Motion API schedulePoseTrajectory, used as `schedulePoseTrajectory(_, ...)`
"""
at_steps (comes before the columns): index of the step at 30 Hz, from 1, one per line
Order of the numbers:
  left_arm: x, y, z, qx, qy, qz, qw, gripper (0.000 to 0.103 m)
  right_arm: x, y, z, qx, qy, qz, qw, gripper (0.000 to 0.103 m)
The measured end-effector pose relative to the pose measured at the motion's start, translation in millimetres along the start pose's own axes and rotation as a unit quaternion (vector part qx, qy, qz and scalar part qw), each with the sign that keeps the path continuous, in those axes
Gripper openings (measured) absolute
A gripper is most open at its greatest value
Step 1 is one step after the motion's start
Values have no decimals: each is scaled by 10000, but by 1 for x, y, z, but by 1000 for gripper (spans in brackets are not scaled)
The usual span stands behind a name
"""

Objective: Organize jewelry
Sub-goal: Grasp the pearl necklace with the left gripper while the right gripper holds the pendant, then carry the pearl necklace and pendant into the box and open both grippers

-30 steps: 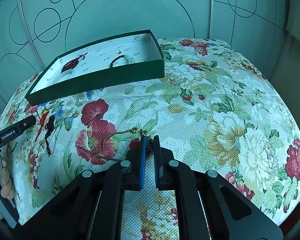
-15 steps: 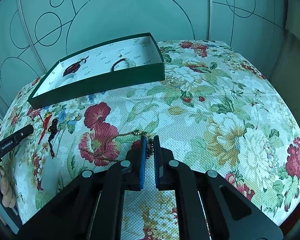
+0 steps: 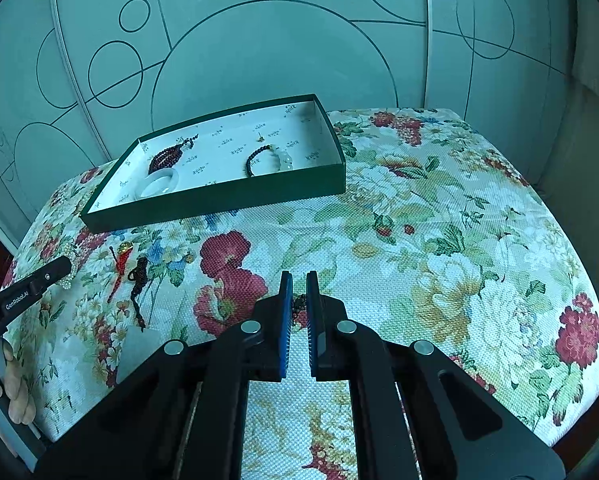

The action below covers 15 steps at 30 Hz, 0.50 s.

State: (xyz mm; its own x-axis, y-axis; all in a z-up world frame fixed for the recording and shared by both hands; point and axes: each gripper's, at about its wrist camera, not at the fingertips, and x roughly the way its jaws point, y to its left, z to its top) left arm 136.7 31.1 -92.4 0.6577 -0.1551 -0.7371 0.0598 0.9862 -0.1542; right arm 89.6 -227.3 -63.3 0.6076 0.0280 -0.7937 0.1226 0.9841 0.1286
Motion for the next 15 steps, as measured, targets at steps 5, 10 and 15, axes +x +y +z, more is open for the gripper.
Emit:
schedulePoseTrajectory(5,-11,0,6,-12,-102,-48,9999,17,-13,6,7,-61,-126,42,9999,6)
schedulePoseTrajectory(10,-21,-3,11,-2,-214,-87,9997,18,-23,9,13,-96,-238,65,9996,6)
schedulePoseTrajectory(15,-24,-5,9,25,-234,-91,9997,18,-28,11,12,-146,-265,58,9995,6)
